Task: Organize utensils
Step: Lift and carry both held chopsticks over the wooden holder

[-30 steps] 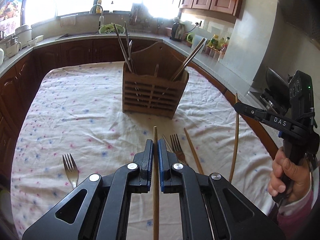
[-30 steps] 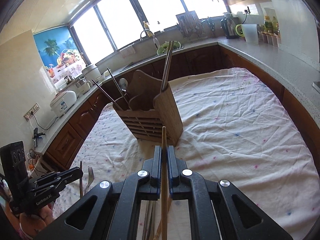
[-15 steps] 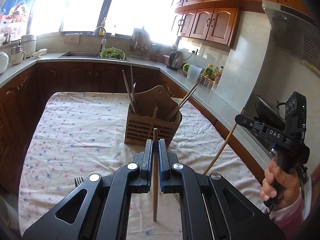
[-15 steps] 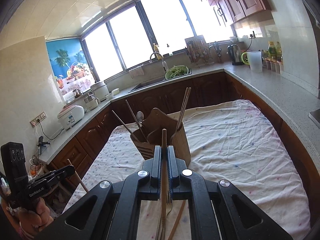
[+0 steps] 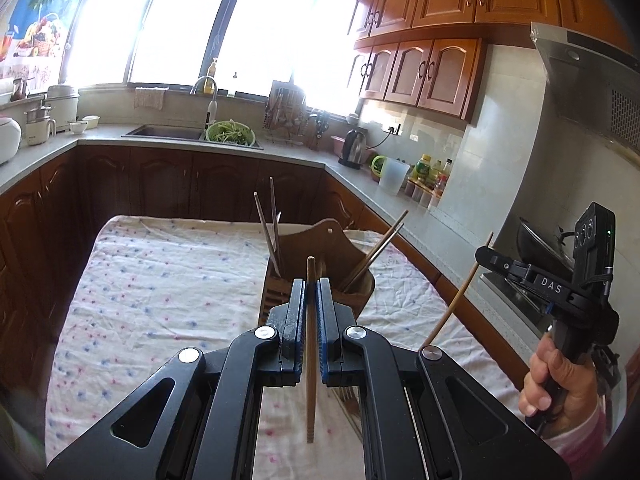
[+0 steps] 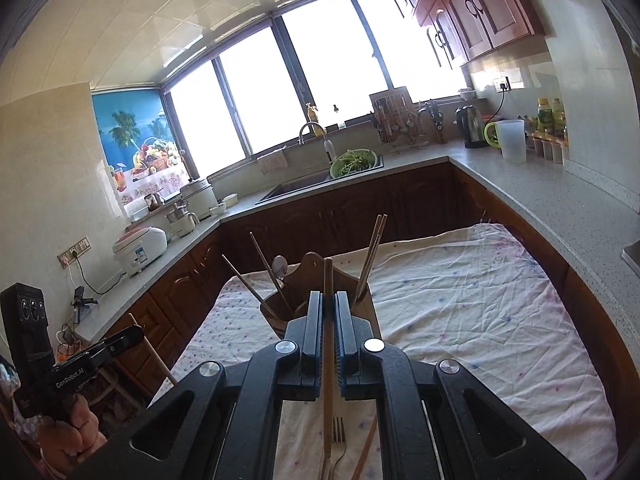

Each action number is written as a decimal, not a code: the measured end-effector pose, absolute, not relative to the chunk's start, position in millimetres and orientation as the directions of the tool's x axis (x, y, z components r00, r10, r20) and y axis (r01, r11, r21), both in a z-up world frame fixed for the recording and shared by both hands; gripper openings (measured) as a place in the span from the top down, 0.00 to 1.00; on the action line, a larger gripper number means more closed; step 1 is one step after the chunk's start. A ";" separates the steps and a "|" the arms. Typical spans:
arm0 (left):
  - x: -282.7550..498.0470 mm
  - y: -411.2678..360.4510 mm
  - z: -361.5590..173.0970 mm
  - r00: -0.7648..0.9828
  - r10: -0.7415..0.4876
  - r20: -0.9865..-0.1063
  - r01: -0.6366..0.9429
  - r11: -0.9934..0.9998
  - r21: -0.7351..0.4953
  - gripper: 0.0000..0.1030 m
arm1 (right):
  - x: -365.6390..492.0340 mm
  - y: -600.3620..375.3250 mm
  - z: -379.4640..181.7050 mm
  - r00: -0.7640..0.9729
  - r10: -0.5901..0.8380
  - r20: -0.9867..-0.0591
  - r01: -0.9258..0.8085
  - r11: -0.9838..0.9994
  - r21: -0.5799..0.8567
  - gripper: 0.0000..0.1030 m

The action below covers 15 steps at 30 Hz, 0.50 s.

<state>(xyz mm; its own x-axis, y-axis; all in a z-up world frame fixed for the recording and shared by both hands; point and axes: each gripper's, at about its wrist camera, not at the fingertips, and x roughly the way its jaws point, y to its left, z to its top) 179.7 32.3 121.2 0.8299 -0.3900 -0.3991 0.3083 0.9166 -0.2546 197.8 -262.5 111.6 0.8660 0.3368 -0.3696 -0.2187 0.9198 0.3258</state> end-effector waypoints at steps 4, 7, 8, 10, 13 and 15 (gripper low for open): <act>192.7 29.8 146.2 0.864 -0.375 -0.335 0.313 0.923 -0.226 0.96 | 212.2 -262.3 127.0 0.886 0.322 -0.333 -0.214 0.922 0.324 0.95; 206.2 28.6 166.9 0.887 -0.363 -0.284 0.312 0.926 -0.210 0.96 | 225.4 -262.1 140.1 0.900 0.313 -0.304 -0.211 0.922 0.324 0.95; 211.3 28.2 173.5 0.894 -0.360 -0.268 0.312 0.927 -0.207 0.96 | 230.0 -261.3 144.9 0.904 0.310 -0.295 -0.212 0.923 0.323 0.95; 221.3 27.2 185.9 0.904 -0.356 -0.239 0.312 0.928 -0.203 0.96 | 238.0 -260.0 153.9 0.913 0.304 -0.272 -0.213 0.924 0.318 0.95; 238.1 24.1 200.1 0.918 -0.341 -0.204 0.303 0.932 -0.196 0.96 | 251.8 -257.8 165.2 0.925 0.290 -0.246 -0.210 0.929 0.306 0.95; 248.2 21.7 204.4 0.929 -0.328 -0.173 0.294 0.936 -0.196 0.96 | 260.9 -257.3 170.0 0.931 0.283 -0.230 -0.207 0.929 0.306 0.95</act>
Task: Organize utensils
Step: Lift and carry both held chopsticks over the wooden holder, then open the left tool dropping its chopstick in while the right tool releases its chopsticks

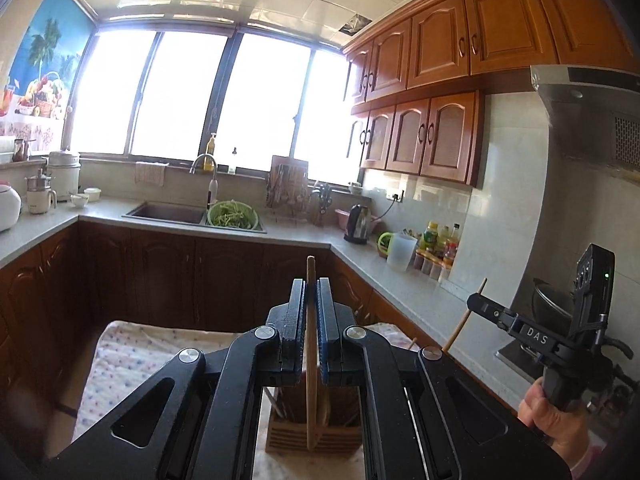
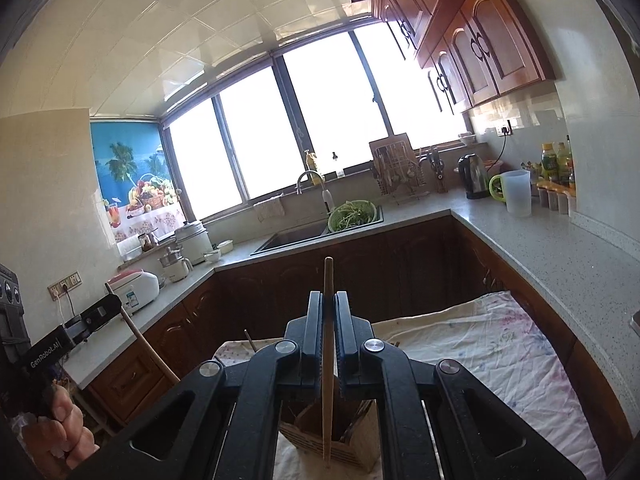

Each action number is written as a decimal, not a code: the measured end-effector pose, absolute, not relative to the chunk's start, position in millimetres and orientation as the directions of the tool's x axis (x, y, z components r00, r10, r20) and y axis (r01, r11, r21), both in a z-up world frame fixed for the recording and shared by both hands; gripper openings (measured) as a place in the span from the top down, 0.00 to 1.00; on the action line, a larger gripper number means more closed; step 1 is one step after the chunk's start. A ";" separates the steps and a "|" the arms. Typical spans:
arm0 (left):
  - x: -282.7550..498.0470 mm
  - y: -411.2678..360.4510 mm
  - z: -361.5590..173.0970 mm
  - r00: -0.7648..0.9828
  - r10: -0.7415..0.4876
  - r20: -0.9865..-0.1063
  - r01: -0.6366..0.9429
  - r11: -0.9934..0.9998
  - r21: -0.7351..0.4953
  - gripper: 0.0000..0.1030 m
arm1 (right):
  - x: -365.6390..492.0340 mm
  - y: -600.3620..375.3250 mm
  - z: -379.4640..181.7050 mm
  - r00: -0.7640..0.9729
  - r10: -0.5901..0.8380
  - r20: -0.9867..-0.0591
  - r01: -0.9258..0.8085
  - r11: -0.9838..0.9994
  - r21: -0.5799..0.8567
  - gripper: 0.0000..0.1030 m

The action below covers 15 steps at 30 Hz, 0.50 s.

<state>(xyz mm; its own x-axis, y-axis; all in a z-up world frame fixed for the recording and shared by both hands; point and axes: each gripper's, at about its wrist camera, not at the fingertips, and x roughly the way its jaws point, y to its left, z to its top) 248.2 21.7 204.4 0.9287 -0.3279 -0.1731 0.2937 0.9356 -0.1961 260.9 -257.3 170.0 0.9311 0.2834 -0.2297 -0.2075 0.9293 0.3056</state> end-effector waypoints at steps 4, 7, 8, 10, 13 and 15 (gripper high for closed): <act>269.1 12.2 198.7 0.944 -0.293 -0.151 0.264 0.947 -0.184 0.96 | 277.5 -255.4 168.5 0.942 0.263 -0.210 -0.192 0.933 0.305 0.95; 286.6 7.3 184.7 0.948 -0.267 -0.176 0.236 0.955 -0.178 0.96 | 288.8 -250.6 157.6 0.942 0.250 -0.225 -0.180 0.940 0.291 0.95; 291.5 6.5 179.2 0.947 -0.262 -0.186 0.228 0.956 -0.184 0.96 | 291.5 -249.4 153.0 0.941 0.248 -0.232 -0.177 0.941 0.289 0.95; 300.8 5.4 167.4 0.944 -0.253 -0.214 0.213 0.958 -0.194 0.96 | 296.6 -248.6 142.9 0.938 0.246 -0.245 -0.170 0.941 0.293 0.95; 308.7 4.1 148.6 0.939 -0.243 -0.244 0.194 0.959 -0.209 0.96 | 300.6 -248.0 126.6 0.933 0.243 -0.266 -0.161 0.942 0.296 0.95; 311.5 2.5 136.5 0.935 -0.237 -0.263 0.186 0.961 -0.206 0.96 | 301.0 -247.5 117.3 0.929 0.244 -0.277 -0.158 0.941 0.298 0.95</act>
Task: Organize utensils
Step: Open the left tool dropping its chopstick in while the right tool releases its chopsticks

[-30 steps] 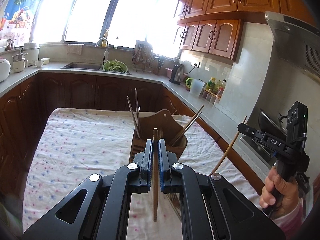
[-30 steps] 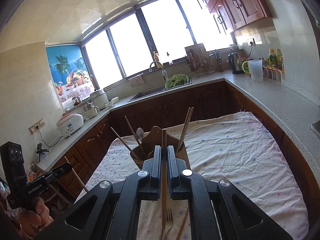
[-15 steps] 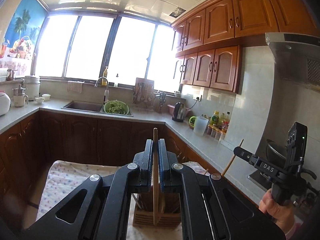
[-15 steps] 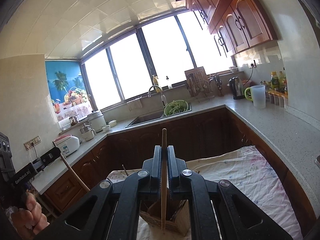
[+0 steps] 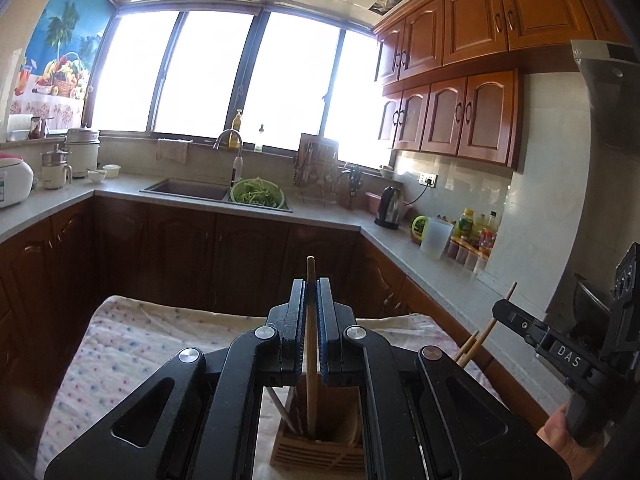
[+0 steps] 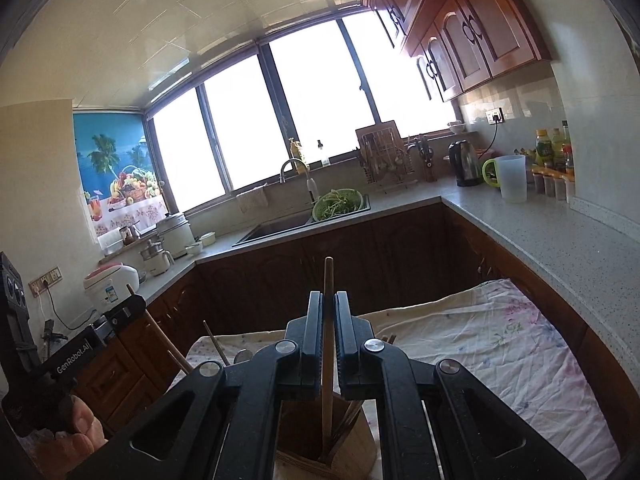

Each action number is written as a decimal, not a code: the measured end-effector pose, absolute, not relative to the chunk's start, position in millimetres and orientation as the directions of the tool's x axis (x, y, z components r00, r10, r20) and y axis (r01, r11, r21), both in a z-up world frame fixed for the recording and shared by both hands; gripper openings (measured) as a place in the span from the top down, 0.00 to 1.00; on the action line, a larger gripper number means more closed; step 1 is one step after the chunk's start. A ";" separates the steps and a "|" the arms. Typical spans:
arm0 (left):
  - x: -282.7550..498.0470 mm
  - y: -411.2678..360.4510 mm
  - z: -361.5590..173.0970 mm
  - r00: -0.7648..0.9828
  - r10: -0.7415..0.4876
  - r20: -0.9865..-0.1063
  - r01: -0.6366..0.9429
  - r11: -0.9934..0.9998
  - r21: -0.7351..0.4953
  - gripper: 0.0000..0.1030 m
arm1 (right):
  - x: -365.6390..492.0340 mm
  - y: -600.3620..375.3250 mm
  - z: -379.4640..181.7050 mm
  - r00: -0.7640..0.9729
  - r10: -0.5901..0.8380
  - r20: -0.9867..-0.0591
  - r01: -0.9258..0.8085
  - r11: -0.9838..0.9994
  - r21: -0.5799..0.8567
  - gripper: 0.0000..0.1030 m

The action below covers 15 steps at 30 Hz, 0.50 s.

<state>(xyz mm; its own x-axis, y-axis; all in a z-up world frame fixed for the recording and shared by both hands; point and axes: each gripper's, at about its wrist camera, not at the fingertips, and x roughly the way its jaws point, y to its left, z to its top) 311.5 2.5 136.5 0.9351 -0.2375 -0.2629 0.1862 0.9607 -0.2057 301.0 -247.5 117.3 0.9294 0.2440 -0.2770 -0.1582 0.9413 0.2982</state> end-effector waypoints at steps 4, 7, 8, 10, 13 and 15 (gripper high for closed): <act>315.5 -0.2 113.2 0.920 -0.237 -0.311 0.177 0.961 -0.211 0.96 | 300.6 -245.0 100.2 0.920 0.246 -0.306 -0.152 0.942 0.300 0.95; 316.6 -0.1 100.8 0.911 -0.239 -0.337 0.168 0.960 -0.225 0.96 | 304.7 -244.0 88.7 0.907 0.251 -0.337 -0.146 0.940 0.308 0.95; 317.4 -0.4 97.5 0.906 -0.244 -0.346 0.169 0.958 -0.231 0.96 | 306.0 -243.1 84.8 0.903 0.254 -0.347 -0.145 0.940 0.309 0.95; 315.8 -2.0 93.7 0.907 -0.238 -0.347 0.167 0.960 -0.224 0.96 | 308.2 -241.2 77.8 0.894 0.258 -0.368 -0.144 0.940 0.309 0.95; 315.8 -1.9 93.8 0.907 -0.236 -0.349 0.166 0.962 -0.219 0.96 | 307.0 -239.9 78.7 0.896 0.253 -0.365 -0.143 0.943 0.301 0.95; 317.0 0.2 94.0 0.905 -0.236 -0.354 0.165 0.961 -0.221 0.96 | 309.0 -239.9 80.7 0.891 0.260 -0.371 -0.148 0.941 0.304 0.95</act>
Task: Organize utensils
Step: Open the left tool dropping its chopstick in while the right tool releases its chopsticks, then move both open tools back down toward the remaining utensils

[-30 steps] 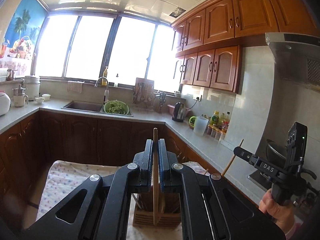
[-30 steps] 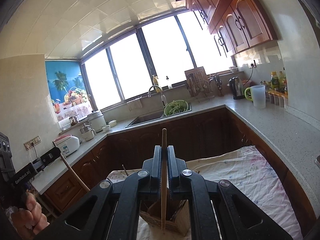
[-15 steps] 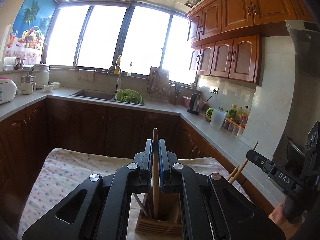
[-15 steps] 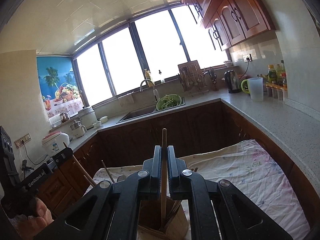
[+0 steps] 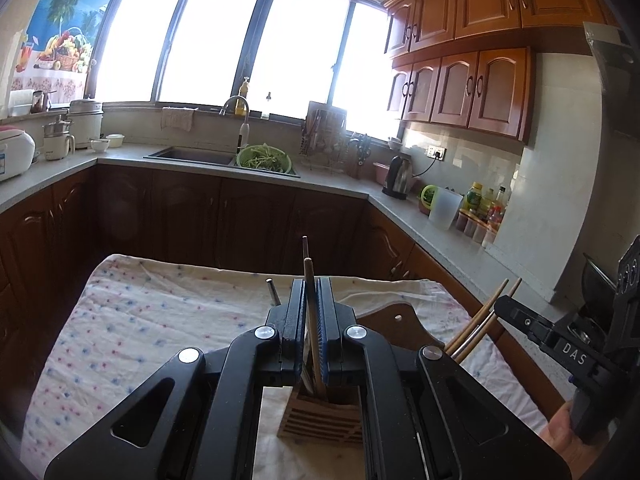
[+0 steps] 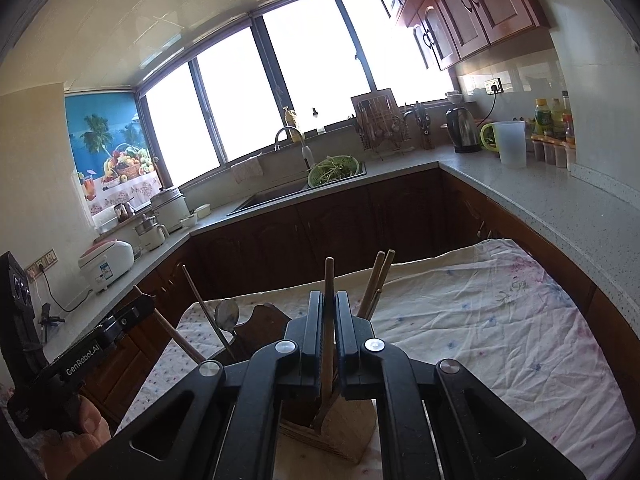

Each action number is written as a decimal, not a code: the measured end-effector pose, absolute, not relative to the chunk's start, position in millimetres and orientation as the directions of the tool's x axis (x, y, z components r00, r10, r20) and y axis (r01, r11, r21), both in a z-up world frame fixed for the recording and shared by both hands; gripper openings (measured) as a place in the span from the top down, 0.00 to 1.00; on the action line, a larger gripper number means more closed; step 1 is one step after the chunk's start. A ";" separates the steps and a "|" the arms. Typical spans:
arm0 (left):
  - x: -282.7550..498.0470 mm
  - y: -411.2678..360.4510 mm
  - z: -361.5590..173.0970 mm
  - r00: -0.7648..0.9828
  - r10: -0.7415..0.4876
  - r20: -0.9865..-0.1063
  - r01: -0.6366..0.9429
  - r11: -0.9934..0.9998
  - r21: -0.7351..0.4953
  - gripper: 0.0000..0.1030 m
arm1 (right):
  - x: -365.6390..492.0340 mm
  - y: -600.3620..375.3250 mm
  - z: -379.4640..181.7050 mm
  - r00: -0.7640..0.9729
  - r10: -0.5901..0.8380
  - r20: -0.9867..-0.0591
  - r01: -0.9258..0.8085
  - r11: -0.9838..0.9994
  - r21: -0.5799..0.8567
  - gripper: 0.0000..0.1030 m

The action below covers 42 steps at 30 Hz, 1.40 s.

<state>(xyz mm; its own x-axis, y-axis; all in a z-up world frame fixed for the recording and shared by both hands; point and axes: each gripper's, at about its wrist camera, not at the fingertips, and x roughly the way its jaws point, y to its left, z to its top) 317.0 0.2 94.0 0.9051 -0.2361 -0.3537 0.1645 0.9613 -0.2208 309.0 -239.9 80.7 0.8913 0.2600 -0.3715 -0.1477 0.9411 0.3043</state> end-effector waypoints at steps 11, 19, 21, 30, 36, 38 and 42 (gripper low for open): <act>322.0 2.4 98.6 0.888 -0.249 -0.386 0.174 0.960 -0.219 0.95 | 311.5 -242.4 79.8 0.887 0.259 -0.382 -0.136 0.937 0.321 0.90; 304.0 10.6 111.8 0.910 -0.219 -0.352 0.143 0.962 -0.231 0.56 | 290.7 -252.1 96.8 0.914 0.255 -0.316 -0.142 0.930 0.339 0.55; 295.7 12.6 114.9 0.911 -0.222 -0.346 0.145 0.961 -0.236 0.50 | 282.7 -256.6 102.3 0.923 0.249 -0.294 -0.140 0.928 0.347 0.49; 250.0 22.0 106.9 0.927 -0.139 -0.348 0.080 0.981 -0.178 0.03 | 234.7 -278.0 89.8 0.937 0.231 -0.261 -0.126 0.922 0.366 0.08; 231.2 31.2 69.1 0.883 -0.138 -0.449 0.049 0.978 -0.204 0.03 | 210.6 -288.1 55.3 0.906 0.242 -0.347 -0.096 0.917 0.388 0.07; 225.4 33.1 56.8 0.866 -0.144 -0.478 0.044 0.976 -0.215 0.03 | 203.1 -290.7 44.6 0.895 0.245 -0.372 -0.089 0.917 0.390 0.07; 211.1 33.6 32.7 0.835 -0.147 -0.530 0.029 0.974 -0.224 0.03 | 189.1 -295.1 26.7 0.877 0.241 -0.416 -0.066 0.917 0.393 0.07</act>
<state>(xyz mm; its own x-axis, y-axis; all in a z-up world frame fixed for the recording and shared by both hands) 211.1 33.6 32.7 0.8353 -0.1468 -0.5298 0.0292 0.9742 -0.2240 189.1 -295.1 26.7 0.8765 0.2414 -0.4164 -0.0657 0.9171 0.3933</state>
